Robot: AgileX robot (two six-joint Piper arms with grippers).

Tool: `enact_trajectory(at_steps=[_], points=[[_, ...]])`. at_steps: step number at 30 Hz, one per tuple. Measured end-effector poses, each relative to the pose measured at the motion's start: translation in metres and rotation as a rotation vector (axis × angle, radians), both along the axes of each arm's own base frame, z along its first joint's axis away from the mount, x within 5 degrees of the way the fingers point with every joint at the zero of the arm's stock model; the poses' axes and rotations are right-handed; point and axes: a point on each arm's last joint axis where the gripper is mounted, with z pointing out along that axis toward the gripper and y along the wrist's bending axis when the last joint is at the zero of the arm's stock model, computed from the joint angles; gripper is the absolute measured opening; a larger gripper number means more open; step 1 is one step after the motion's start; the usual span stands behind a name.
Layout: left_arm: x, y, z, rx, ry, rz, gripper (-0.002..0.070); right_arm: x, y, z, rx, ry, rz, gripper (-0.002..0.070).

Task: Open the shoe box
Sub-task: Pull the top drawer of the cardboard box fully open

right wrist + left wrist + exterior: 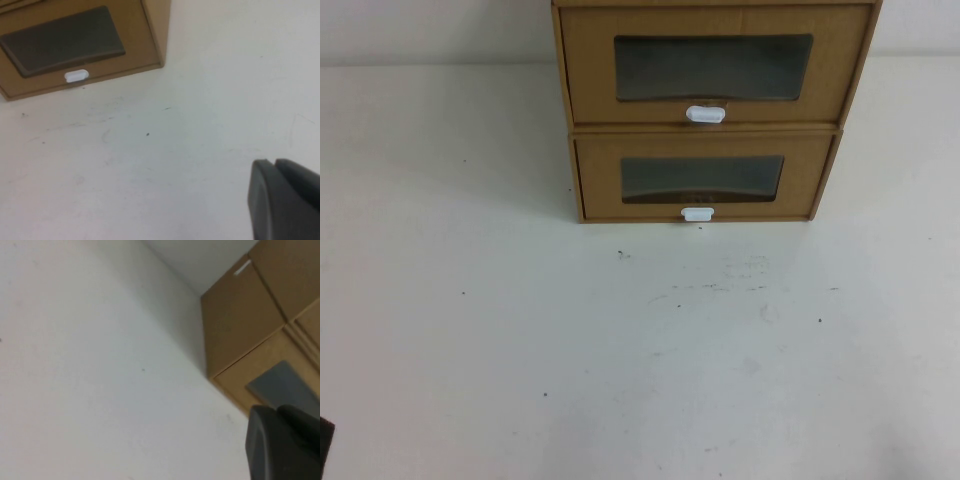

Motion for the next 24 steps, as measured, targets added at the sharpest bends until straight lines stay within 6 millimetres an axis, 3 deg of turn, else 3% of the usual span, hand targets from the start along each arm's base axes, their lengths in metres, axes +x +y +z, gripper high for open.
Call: enact_trajectory(at_steps=[3, 12, 18, 20, 24], points=[[0.001, 0.000, 0.004, -0.133, -0.024, 0.019, -0.0006, 0.000, 0.002, 0.001, 0.074, 0.005, 0.005, -0.0018], [0.002, 0.004, 0.015, -0.203, -0.139, 0.055, -0.0006, -0.001, 0.009, 0.005, 0.324, 0.023, 0.023, -0.0018], [0.000, -0.002, 0.020, -0.022, -0.082, -0.039, -0.0006, -0.001, 0.013, 0.010, 0.530, 0.024, 0.029, -0.0018], [-0.001, -0.006, 0.043, 0.089, -0.069, -0.112, -0.0006, -0.001, 0.013, 0.012, 0.579, 0.025, 0.030, -0.0018], [0.011, -0.015, 0.114, 0.310, -0.057, -0.243, -0.0006, -0.001, 0.015, 0.015, 0.701, 0.027, 0.032, -0.0018]])
